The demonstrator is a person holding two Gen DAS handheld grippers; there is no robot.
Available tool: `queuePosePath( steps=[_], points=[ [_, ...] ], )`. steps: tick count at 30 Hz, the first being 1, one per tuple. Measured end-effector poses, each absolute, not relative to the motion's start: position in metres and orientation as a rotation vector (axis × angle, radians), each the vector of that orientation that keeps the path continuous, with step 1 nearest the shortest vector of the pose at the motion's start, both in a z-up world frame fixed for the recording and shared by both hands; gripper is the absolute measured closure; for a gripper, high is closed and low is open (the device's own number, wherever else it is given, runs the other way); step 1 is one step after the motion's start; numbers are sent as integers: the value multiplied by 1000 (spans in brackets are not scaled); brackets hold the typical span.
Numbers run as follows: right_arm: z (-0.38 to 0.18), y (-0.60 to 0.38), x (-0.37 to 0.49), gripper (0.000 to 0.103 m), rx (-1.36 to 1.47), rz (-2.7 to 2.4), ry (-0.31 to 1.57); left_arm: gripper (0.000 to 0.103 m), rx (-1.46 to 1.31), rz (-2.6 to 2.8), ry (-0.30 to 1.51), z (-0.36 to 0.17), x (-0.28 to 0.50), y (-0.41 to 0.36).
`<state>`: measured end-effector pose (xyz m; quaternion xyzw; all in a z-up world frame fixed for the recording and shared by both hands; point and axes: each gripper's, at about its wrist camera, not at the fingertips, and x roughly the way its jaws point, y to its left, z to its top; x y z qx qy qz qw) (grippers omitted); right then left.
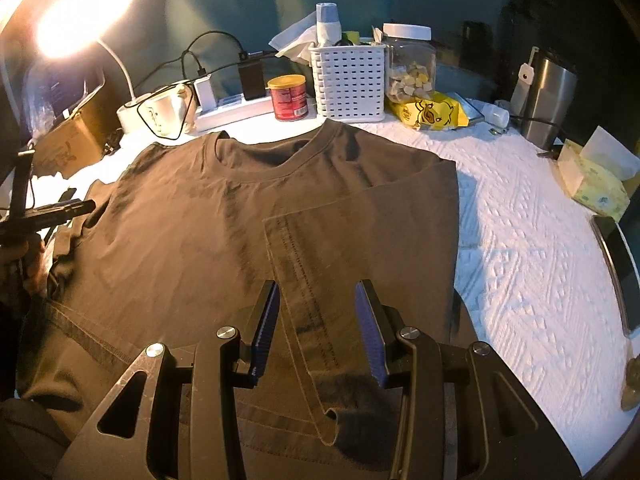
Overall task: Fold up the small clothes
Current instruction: 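Grasp the other sleeve edge of the shirt with the left gripper, then fold the held sleeve and side inward over the shirt with the left gripper, release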
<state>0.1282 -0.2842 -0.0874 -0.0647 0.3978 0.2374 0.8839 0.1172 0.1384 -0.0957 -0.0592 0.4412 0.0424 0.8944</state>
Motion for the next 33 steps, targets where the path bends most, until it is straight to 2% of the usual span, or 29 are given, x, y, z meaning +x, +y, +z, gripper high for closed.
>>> queuePosePath(
  steps=[4, 5, 6, 7, 8, 9, 18, 28, 33],
  points=[
    [-88, -283, 129, 61, -134, 498, 828, 27, -99, 92, 910, -98, 121, 142],
    [-88, -283, 130, 61, -134, 501, 829, 42, -81, 99, 905, -98, 120, 140],
    [-89, -283, 130, 61, -133, 502, 829, 62, -60, 109, 898, -97, 118, 138],
    [-89, -283, 130, 61, -130, 505, 829, 70, -69, 100, 898, -95, 117, 139],
    [-90, -283, 131, 61, -128, 506, 829, 86, -95, 91, 901, -93, 115, 141],
    [-90, -283, 130, 61, -127, 506, 829, 91, -122, 76, 902, -92, 113, 142],
    [-86, -287, 127, 61, -121, 513, 816, 94, -186, 176, 790, -65, 84, 152],
    [-80, -292, 121, 61, -111, 545, 800, 94, -213, 269, 768, -64, 63, 146],
    [-80, -299, 120, 61, -97, 548, 791, 94, -177, 264, 721, -46, 59, 133]
  ],
)
